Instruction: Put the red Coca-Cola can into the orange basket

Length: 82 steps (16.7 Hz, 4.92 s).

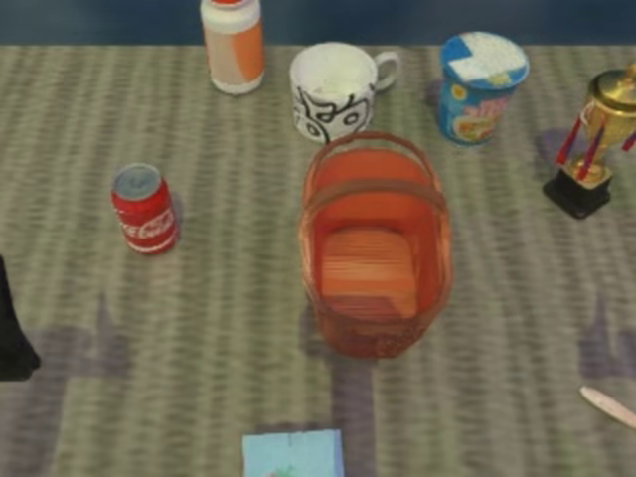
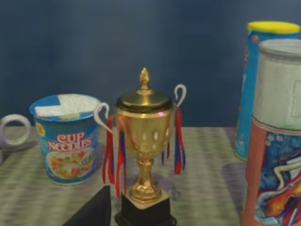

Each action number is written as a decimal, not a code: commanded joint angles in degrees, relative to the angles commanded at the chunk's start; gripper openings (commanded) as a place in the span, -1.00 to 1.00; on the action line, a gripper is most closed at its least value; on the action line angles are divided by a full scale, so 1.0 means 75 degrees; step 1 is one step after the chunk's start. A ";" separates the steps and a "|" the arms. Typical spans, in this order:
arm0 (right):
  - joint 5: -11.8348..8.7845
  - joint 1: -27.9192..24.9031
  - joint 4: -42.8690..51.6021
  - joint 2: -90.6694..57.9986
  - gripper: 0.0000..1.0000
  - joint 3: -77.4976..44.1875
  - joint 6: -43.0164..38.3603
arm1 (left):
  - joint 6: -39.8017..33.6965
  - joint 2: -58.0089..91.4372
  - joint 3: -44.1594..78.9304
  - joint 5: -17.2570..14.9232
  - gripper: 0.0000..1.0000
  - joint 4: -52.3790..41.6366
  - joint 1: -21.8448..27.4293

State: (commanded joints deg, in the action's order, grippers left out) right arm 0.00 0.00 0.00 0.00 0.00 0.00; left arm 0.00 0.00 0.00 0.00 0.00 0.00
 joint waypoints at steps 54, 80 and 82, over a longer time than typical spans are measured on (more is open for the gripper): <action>0.0000 0.0000 0.0000 0.0000 1.00 0.0000 0.0000 | 0.4727 1.7527 1.3832 -0.0030 0.25 -0.8301 0.1568; 0.0000 0.0000 0.0000 0.0000 1.00 0.0000 0.0000 | 0.3865 1.7398 1.3247 -0.2131 -1.00 -0.5595 0.1783; 0.0000 0.0000 0.0000 0.0000 1.00 0.0000 0.0000 | 0.3446 1.7310 1.2943 -0.3070 -1.00 -0.4250 0.1868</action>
State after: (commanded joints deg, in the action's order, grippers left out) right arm 0.00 0.00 0.00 0.00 0.00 0.00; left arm 25.84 129.83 97.07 -23.03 -31.88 14.01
